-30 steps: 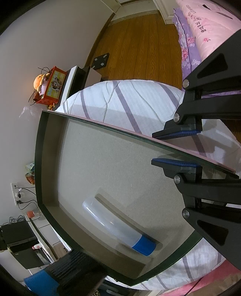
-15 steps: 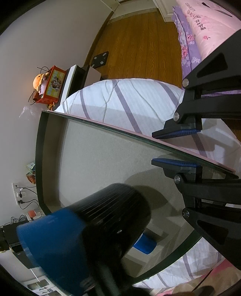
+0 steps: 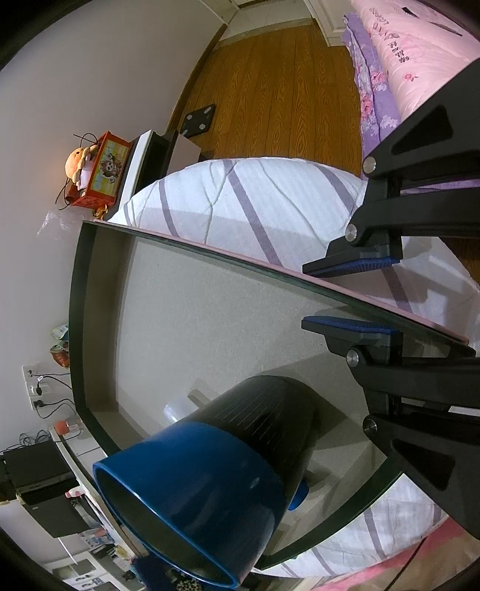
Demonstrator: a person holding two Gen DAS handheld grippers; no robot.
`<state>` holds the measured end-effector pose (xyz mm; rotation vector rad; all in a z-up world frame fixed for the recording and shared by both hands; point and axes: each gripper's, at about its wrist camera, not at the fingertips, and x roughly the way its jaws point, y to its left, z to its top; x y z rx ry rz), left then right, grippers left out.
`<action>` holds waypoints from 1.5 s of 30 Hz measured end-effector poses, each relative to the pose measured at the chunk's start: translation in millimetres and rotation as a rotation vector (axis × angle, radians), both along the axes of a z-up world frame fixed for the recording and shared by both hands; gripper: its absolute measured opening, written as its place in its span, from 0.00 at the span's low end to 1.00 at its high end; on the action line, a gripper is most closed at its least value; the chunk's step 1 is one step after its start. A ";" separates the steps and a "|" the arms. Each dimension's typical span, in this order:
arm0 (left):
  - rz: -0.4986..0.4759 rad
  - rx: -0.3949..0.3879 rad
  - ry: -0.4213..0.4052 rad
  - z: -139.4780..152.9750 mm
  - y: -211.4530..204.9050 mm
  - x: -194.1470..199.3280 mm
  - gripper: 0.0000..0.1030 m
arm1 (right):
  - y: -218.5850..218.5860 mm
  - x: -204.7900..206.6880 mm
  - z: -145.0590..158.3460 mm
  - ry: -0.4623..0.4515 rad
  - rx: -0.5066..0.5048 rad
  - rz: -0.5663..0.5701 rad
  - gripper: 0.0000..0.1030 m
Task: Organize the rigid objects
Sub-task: 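Carry the blue can into the tray beside the tube and release it, then move the left tool toward the white charger on the quilt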
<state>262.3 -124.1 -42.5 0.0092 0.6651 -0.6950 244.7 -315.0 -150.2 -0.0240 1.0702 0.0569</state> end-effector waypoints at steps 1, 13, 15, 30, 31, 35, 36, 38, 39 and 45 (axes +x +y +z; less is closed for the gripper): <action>0.010 -0.021 -0.007 4.5 10.9 -2.9 0.97 | 0.7 0.4 0.3 0.001 -0.001 0.000 0.22; 0.351 -0.031 -0.011 -7.1 164.4 -23.3 0.99 | 0.1 2.7 0.6 0.008 -0.008 0.008 0.22; 0.392 -0.025 0.023 -21.8 178.6 -25.0 0.99 | 0.3 2.4 0.9 0.008 -0.008 0.007 0.22; 0.449 0.237 0.129 -103.8 170.0 -0.4 0.99 | 2.6 4.2 1.6 0.016 -0.022 0.001 0.22; 0.449 0.237 0.139 -106.4 167.6 3.3 0.99 | 2.9 4.3 1.7 0.016 -0.023 0.001 0.22; 0.439 0.221 0.147 -109.7 159.4 11.4 0.99 | 3.2 4.0 2.5 0.019 -0.025 0.000 0.22; 0.439 0.222 0.149 -109.9 158.2 12.8 0.99 | 3.1 4.2 2.7 0.020 -0.026 0.000 0.22; 0.453 0.219 0.152 -110.3 156.9 16.6 0.99 | 3.6 4.2 2.8 0.021 -0.027 -0.001 0.22; 0.453 0.214 0.156 -110.2 157.3 18.7 0.99 | 4.0 4.4 2.9 0.022 -0.029 -0.002 0.22; 0.484 0.187 0.192 -116.5 164.7 28.7 1.00 | 4.8 5.5 2.2 0.025 -0.034 -0.003 0.22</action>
